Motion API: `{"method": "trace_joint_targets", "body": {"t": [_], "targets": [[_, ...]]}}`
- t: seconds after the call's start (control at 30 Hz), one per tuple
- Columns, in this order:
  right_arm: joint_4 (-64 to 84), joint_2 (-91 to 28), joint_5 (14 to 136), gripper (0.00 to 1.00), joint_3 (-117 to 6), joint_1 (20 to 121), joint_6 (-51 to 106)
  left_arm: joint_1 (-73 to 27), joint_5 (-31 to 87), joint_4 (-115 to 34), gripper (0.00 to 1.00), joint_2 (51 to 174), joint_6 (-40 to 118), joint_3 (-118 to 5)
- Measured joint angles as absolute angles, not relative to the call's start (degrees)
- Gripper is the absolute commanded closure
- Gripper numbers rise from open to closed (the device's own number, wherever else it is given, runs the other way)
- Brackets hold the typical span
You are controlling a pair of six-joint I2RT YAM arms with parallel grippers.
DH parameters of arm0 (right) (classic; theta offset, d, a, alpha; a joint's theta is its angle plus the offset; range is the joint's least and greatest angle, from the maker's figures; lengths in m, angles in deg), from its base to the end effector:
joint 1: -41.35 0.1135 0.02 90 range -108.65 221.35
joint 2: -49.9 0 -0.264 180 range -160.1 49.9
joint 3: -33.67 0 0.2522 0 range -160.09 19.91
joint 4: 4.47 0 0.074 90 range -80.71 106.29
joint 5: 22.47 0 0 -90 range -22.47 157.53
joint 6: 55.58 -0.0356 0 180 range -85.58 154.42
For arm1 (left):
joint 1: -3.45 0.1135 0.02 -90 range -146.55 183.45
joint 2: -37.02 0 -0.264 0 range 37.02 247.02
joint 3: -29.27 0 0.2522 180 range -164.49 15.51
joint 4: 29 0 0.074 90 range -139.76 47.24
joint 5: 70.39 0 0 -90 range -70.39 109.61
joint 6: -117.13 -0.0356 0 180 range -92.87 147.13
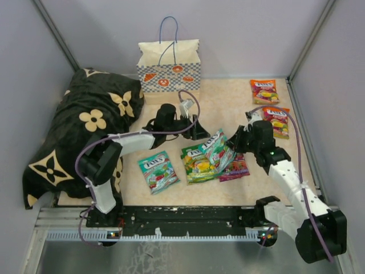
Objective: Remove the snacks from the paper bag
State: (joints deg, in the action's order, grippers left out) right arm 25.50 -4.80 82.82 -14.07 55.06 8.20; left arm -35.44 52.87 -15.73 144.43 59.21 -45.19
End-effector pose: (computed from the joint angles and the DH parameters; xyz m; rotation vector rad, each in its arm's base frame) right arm 0.1963 0.0576 0.2333 0.0960 2.2721 0.6731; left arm 0.3056 -0.2716 0.1933 0.5565 2.0361 -1.3469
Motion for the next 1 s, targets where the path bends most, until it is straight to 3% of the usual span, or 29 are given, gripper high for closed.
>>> {"method": "trace_joint_targets", "body": {"t": [0.23,0.43,0.67,1.0], "targets": [[25.76,-5.28,84.81,1.00,-28.06,55.04,7.07,-26.50,48.87,-19.51,0.09,130.75,57.70,-41.89],[17.48,-13.54,85.97,1.00,-34.75,52.61,4.38,-19.31,43.82,-24.17,0.07,118.40,56.67,-32.12],[5.33,-34.13,86.45,1.00,-40.93,45.47,-1.94,-20.23,38.05,-33.63,0.08,108.70,55.38,-20.08],[-7.53,-65.28,86.86,1.00,-59.12,43.72,-9.59,-20.62,33.55,-41.83,0.05,102.05,55.91,-10.97]]}}
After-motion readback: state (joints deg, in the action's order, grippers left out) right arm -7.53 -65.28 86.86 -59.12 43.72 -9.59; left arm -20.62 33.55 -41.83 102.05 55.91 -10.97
